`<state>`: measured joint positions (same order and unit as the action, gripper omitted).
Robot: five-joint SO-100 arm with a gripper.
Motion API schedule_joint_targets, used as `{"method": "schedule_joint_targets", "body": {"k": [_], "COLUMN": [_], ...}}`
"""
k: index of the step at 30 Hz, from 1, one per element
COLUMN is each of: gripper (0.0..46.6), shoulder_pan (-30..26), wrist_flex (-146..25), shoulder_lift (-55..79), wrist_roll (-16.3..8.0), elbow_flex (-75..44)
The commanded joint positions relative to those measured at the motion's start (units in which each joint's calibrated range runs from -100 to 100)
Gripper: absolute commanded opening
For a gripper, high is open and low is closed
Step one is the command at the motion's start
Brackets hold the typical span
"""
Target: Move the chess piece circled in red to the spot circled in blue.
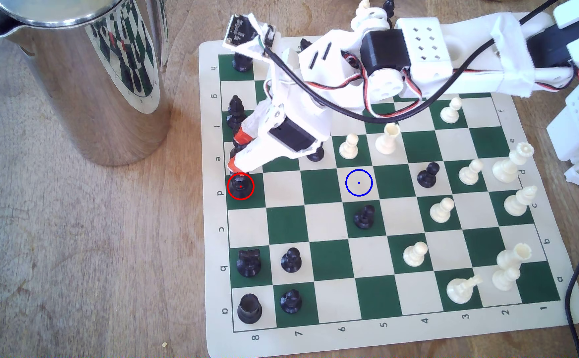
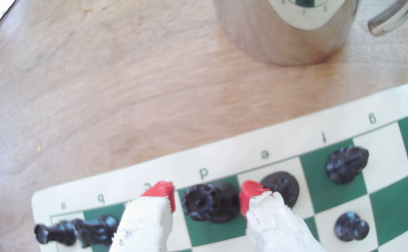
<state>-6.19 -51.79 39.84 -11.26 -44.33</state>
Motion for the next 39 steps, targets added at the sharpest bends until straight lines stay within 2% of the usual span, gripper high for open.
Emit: {"method": "schedule_joint_targets", "body": {"k": [1,5,9,20,39], "gripper": [15.6,14.8,16.2,16.2,14.6], "shoulder_pan": [-0.26,-0.49,-0.65,-1.04,-1.35], "wrist_flex": [0.36,0.69,0.77,1.59,2.82], "shoulder_lift": [-2.06,-1.30,-0.96,1.08,3.45], "wrist_roll": [-0.20,-0.20,-0.24,-0.24,-0.29], "elbow_flex": [-6.44,-6.71,-6.80,-7.71,-9.34]}}
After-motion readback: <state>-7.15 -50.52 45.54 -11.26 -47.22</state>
